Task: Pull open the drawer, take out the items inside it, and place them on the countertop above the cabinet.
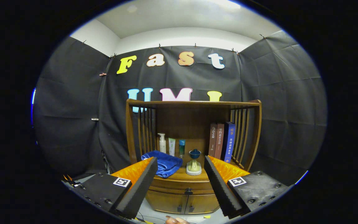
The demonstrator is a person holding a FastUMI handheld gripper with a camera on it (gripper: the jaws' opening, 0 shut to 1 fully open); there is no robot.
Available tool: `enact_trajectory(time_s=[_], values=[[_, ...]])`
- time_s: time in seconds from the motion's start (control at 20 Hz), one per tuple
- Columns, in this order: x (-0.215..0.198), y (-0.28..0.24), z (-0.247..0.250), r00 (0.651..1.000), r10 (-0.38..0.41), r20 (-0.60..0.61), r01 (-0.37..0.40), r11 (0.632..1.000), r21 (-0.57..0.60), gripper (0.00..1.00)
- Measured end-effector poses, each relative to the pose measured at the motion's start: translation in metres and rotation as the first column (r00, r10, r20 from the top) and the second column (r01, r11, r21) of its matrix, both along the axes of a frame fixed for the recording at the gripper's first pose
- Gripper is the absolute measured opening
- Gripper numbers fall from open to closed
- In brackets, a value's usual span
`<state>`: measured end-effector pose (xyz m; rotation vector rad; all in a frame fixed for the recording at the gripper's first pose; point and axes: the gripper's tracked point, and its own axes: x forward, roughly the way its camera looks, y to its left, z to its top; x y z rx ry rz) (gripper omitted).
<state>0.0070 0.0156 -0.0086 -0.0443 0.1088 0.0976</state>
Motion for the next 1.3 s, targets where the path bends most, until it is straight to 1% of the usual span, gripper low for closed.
enact_trajectory(time_s=[0.2,1.3], values=[[-0.003,-0.001,0.007,1.000,-0.001,0.019,0.001,1.000,0.002,0.99],[-0.005,-0.015,0.004,1.000,-0.016,0.020,0.016,1.000,0.001,0.99]])
